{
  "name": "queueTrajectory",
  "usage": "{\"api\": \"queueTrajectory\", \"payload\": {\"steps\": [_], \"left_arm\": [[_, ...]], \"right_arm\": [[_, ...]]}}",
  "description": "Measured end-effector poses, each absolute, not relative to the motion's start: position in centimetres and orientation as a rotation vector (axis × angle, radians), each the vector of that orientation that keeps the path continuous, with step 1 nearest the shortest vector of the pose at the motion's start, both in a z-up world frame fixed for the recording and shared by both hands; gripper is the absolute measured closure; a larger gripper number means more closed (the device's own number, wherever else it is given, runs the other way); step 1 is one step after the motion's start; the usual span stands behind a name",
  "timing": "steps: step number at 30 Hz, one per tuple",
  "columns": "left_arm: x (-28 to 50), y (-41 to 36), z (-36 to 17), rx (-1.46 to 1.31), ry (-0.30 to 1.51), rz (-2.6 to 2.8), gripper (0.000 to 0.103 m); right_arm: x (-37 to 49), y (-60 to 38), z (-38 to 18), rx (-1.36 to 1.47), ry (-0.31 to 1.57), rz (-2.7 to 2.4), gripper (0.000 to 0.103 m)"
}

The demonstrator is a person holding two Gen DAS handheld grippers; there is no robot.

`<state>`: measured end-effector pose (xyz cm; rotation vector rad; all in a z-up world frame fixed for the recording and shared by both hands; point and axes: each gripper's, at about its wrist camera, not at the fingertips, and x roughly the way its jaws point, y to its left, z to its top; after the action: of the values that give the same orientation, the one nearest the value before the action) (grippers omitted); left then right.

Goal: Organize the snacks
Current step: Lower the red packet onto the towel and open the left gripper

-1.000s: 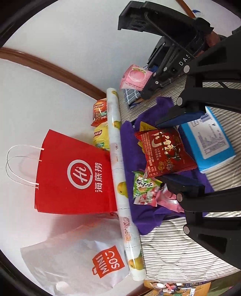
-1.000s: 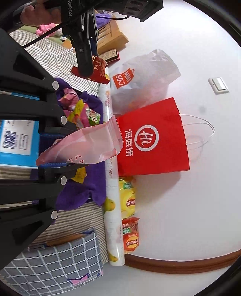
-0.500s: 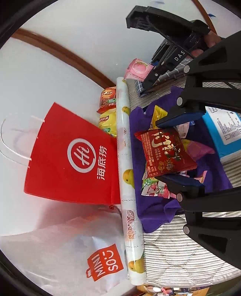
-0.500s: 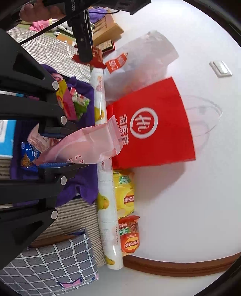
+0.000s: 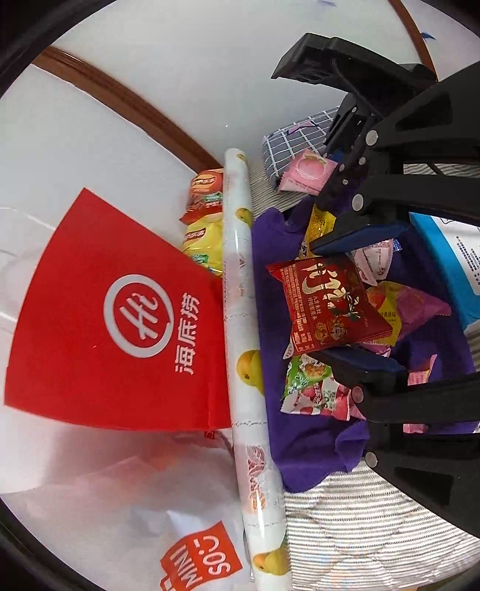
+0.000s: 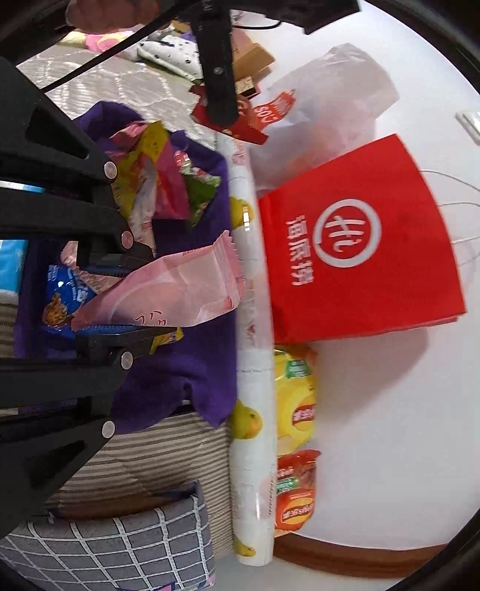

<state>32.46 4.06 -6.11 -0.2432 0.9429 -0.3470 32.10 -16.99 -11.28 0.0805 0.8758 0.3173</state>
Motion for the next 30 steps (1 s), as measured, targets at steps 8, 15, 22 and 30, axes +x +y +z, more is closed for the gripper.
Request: {"api": "queueTrajectory", "payload": {"steps": [8,15,22,30], "left_arm": [[33.0,2.4,-7.5,-0.230,0.977,-0.390,0.057],[33.5,1.5,-8.9,-0.221,1.019,-0.387,0.056],[33.7,1.2,-9.4,-0.215,1.038,-0.380,0.056],[33.9,1.1,-9.8,-0.215,1.058,-0.371,0.055]], "right_arm": [[31.4,-16.6,-12.2,0.038,0.887,0.309,0.083],[31.3,-16.4,-13.0,0.004,0.904,0.307,0.083],[31.3,-16.0,-13.6,-0.013,0.918,0.310,0.082],[31.5,-15.4,-14.2,-0.036,0.935,0.310,0.081]]}}
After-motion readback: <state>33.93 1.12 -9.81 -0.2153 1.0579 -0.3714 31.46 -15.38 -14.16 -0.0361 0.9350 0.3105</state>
